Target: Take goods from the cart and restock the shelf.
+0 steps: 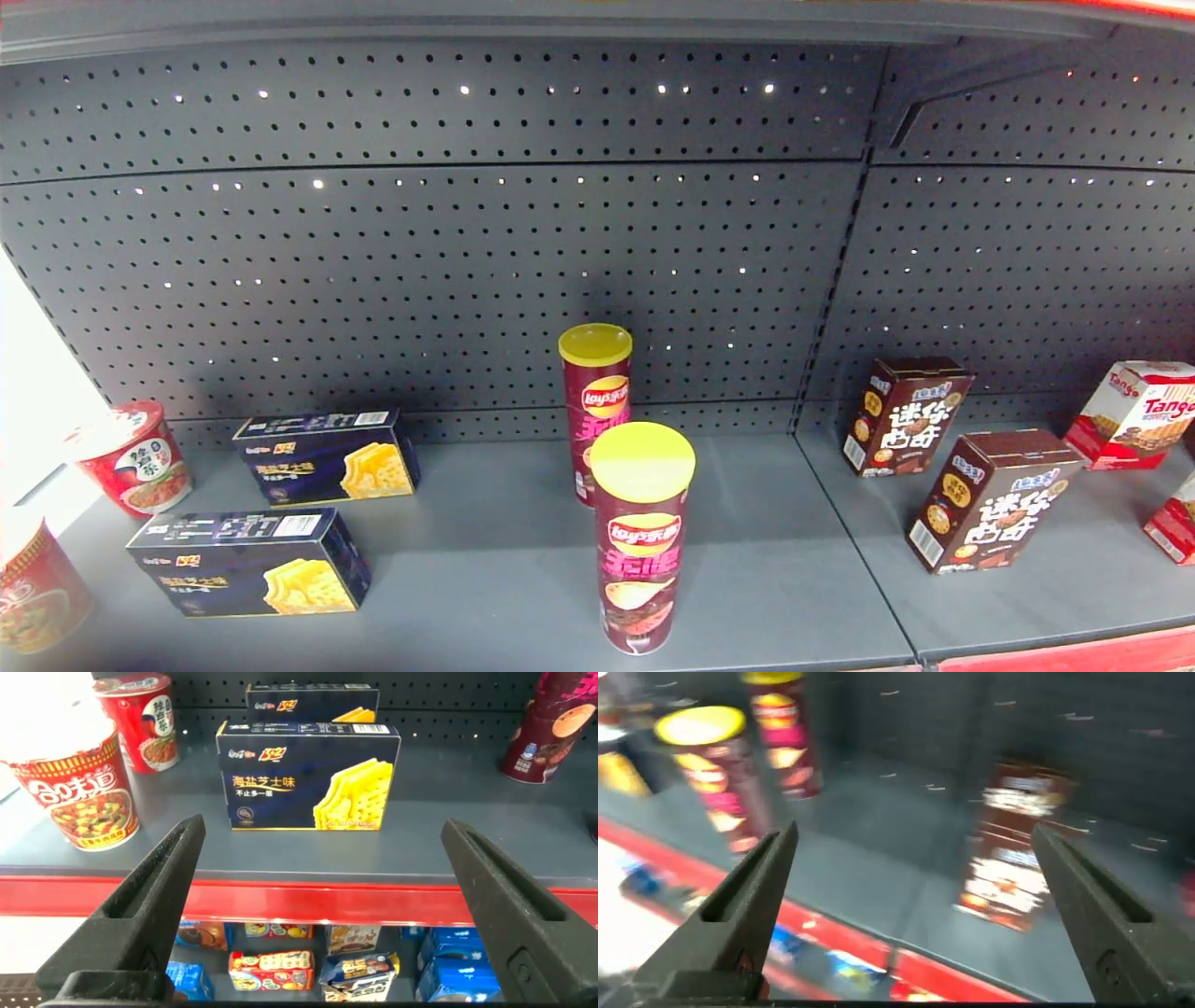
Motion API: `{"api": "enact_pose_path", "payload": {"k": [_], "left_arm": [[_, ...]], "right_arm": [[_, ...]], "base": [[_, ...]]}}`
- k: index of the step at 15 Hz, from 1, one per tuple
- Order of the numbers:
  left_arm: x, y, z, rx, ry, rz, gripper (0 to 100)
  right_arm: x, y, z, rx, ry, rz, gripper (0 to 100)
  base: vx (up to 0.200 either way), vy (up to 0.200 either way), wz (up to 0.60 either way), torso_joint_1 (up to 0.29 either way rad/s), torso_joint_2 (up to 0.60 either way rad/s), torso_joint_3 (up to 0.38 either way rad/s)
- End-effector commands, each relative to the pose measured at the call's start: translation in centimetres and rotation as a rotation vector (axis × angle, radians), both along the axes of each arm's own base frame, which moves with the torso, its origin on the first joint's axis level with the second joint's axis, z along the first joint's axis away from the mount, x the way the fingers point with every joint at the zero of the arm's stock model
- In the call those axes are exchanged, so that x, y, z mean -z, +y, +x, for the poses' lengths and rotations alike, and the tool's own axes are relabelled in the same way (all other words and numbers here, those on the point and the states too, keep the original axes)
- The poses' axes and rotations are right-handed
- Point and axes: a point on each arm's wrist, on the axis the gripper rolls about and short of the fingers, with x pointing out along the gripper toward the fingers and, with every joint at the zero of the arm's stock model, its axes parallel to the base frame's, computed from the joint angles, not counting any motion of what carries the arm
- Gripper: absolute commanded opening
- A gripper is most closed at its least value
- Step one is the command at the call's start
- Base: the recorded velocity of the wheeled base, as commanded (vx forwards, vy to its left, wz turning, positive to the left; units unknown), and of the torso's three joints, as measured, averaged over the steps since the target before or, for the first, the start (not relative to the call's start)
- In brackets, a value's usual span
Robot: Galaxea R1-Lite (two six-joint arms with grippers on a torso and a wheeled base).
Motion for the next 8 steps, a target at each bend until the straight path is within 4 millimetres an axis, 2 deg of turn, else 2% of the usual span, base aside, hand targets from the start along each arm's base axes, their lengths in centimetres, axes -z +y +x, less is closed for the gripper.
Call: {"api": "enact_pose_path", "payload": {"k": [1,2,3,4,5,8], "left_arm": [[0.0,0.0,0.0,-0.001,0.001,-0.001,100],[0.0,0.0,0.0,-0.001,-0.001,-0.001,100],[0.0,0.0,0.0,-0.001,-0.001,-0.001,100],[0.0,0.0,0.0,-0.001,-0.001,-0.001,100],[0.0,0.0,0.0,-0.001,0.001,-0.001,100],[0.0,0.0,0.0,-0.001,-0.001,-0.001,100]], "right_arm": [[0.0,2.5,4.2,-0.049,0.144,-0.023,100],[-0.3,3.6,6.1,-0.042,0.182,0.010,100],[-0.2,4.1,7.0,-0.035,0.202,0.015,100],[0.3,5.3,9.3,0.043,0.262,0.001,100],[0.6,5.9,10.2,0.070,0.283,0.003,100],[1.6,9.3,13.2,0.118,0.340,0.040,100]], "base": [[0.000,0.000,0.00,0.000,0.00,0.000],[0.000,0.000,0.00,0.000,0.00,0.000],[0.000,0.000,0.00,0.000,0.00,0.000],[0.000,0.000,0.00,0.000,0.00,0.000],[0.000,0.000,0.00,0.000,0.00,0.000],[0.000,0.000,0.00,0.000,0.00,0.000]]}}
